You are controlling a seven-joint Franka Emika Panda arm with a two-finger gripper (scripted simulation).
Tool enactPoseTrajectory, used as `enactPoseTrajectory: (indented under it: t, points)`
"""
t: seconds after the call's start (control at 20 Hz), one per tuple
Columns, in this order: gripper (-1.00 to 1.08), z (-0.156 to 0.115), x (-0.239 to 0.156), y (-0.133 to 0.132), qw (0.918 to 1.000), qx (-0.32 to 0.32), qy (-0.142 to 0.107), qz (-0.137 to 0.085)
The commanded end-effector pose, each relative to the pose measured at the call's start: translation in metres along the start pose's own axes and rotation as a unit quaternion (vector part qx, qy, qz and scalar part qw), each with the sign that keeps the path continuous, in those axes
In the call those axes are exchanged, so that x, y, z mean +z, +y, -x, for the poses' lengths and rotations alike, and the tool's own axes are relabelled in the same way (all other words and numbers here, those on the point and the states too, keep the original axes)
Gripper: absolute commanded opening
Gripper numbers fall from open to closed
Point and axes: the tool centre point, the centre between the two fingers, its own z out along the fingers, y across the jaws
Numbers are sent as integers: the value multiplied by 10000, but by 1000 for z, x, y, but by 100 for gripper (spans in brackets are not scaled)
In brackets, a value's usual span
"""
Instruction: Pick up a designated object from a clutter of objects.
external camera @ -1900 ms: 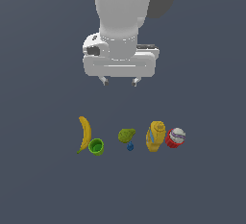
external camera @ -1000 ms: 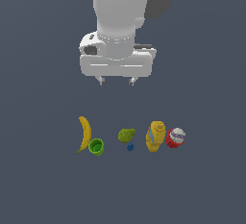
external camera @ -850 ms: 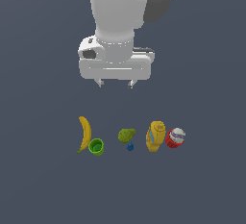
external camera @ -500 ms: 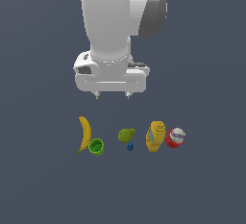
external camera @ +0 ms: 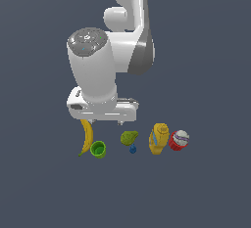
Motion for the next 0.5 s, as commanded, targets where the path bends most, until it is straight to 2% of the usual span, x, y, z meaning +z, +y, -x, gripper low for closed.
enactPoseTrajectory:
  t: [0.0, 0.45]
  points:
    - [100, -11, 23, 9, 10000, 49, 3, -10]
    - [100, -36, 91, 36, 9998, 186, 4, -14]
